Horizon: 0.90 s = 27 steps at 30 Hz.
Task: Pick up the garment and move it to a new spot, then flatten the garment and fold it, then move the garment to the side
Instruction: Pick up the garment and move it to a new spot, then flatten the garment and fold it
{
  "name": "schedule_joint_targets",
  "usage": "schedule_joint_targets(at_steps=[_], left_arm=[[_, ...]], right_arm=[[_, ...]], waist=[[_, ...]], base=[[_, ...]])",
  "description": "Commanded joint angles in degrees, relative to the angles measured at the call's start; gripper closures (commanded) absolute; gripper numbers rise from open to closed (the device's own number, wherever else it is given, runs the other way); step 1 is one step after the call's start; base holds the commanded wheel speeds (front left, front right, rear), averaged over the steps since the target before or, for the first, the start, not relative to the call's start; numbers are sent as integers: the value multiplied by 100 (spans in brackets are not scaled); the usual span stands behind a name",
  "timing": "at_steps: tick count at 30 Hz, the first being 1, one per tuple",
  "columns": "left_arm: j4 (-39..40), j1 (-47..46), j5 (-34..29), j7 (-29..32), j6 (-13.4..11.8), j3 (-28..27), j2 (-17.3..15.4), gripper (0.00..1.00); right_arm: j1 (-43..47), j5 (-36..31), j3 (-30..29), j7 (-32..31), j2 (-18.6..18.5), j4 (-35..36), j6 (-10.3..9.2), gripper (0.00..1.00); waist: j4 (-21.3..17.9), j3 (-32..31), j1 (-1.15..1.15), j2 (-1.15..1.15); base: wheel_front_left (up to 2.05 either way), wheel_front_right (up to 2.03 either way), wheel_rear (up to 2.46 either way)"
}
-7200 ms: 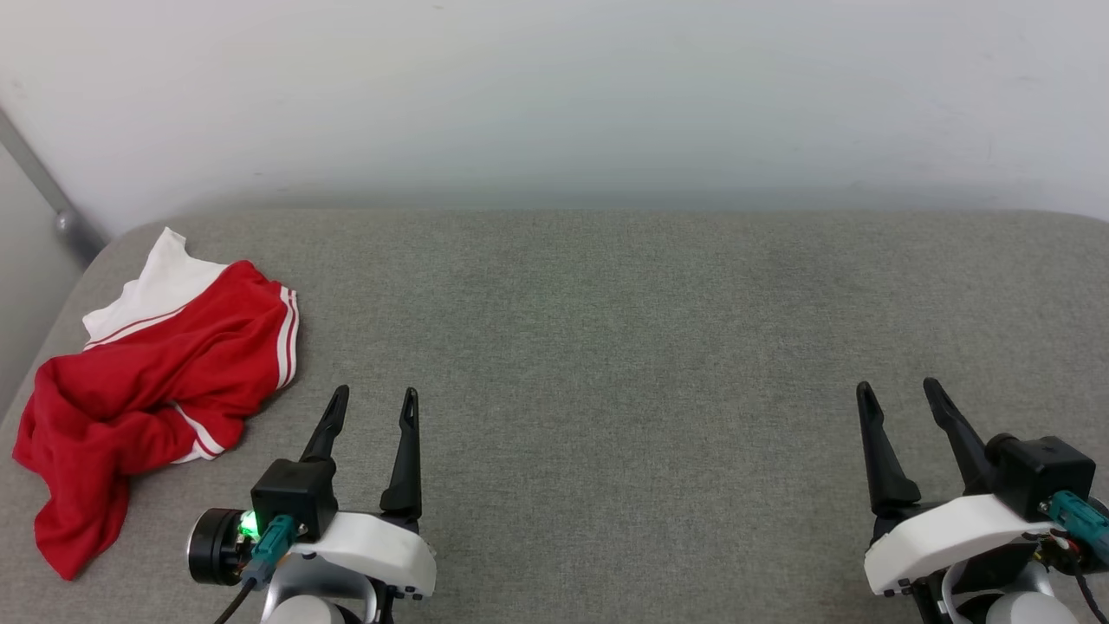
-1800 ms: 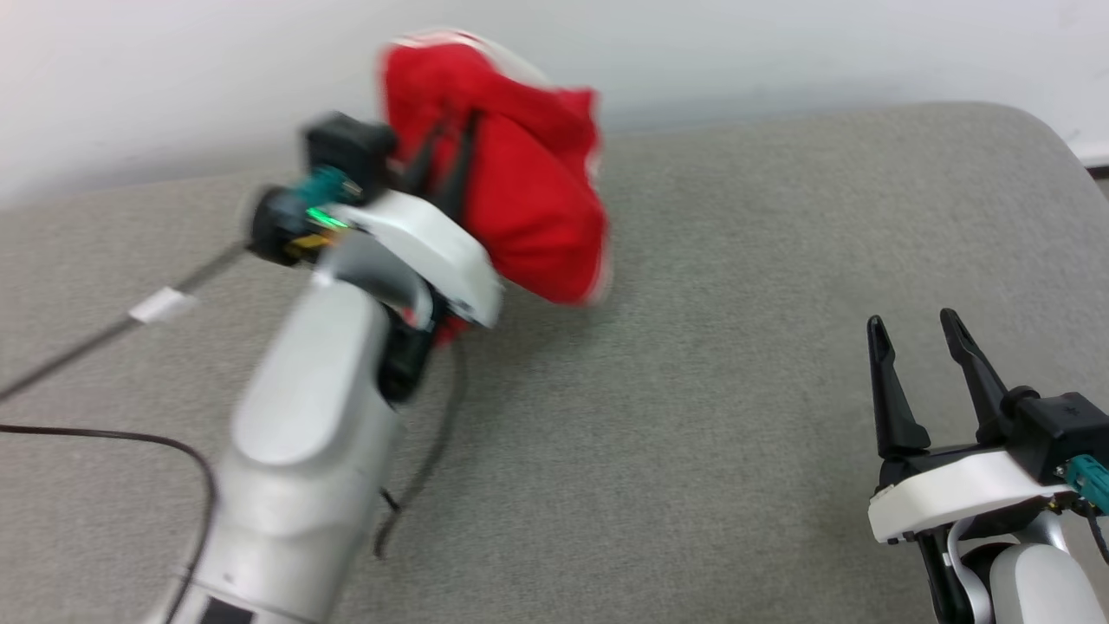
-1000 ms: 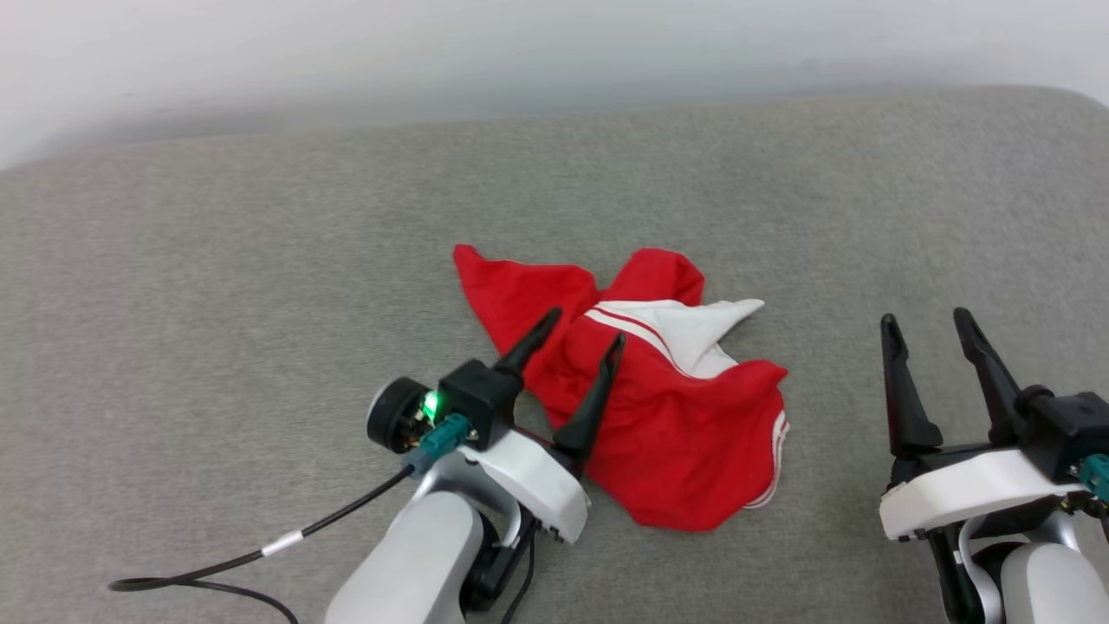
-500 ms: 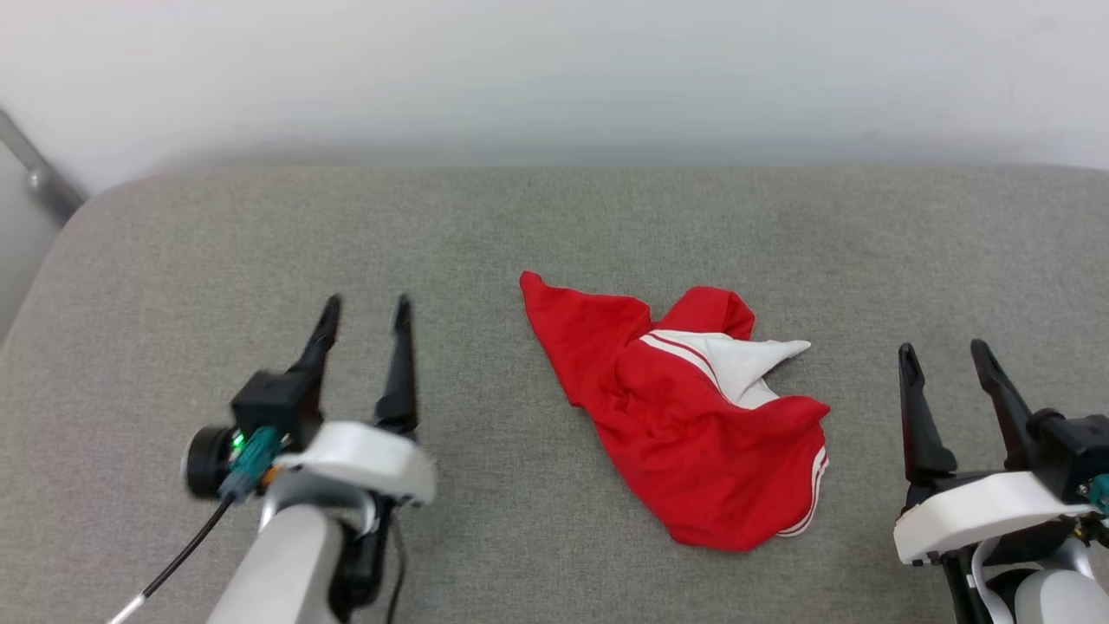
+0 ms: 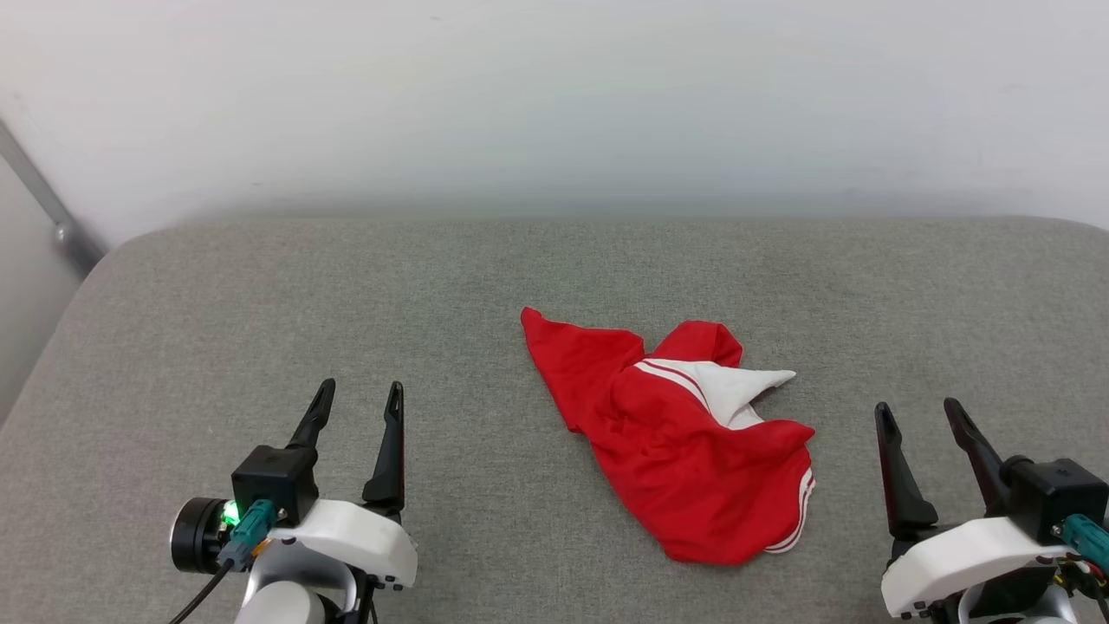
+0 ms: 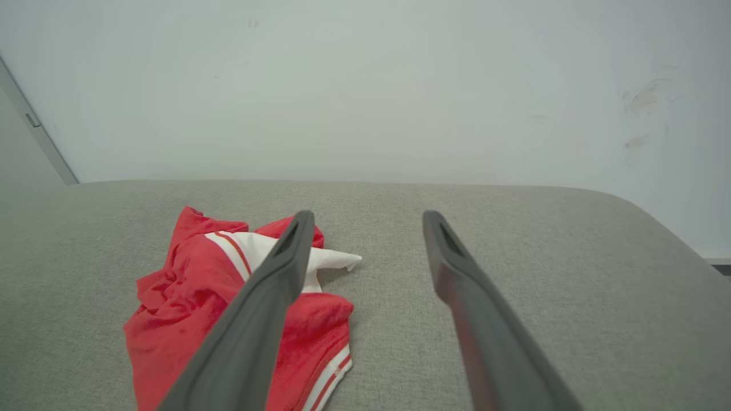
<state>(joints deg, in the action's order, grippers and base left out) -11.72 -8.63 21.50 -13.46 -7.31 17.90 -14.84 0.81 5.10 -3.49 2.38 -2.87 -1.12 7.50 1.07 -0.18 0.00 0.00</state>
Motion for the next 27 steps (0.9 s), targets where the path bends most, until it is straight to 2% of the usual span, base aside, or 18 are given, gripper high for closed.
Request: schedule_joint_targets(at_steps=[1,13,17,21,24,27], left_arm=[[17,37,-1,4,-22,-6,-11,0],[52,78,69,42,-99,-12,-52,0],[105,61,77,2,-143,-51,-46,0],[181,-120,52,-54,-118,-32,20,0],[214,-233,3,-97,-95,12,104,0],[239,-390,-36,-141,-61,46,203,0]], right_arm=[[62,45,3,-17,-2,22,-2,0],[62,39,31,-67,-2,49,-2,0],[-33,106,-219,-190,-4,-79,-2,0],[-329,49,-659,-585,-1,-308,-2,0],[-630,-3,-910,-1163,-6,-561,-2,0],[-1024,91,-900,-1829,-182,-744,-2,0]], waist=[[-1,-1,0,0],[-76,18,0,0],[-74,86,0,0],[62,299,0,0],[213,504,0,0],[387,728,0,0]], base=[[0,0,0],[0,0,0],[0,0,0],[0,0,0],[0,0,0],[0,0,0]])
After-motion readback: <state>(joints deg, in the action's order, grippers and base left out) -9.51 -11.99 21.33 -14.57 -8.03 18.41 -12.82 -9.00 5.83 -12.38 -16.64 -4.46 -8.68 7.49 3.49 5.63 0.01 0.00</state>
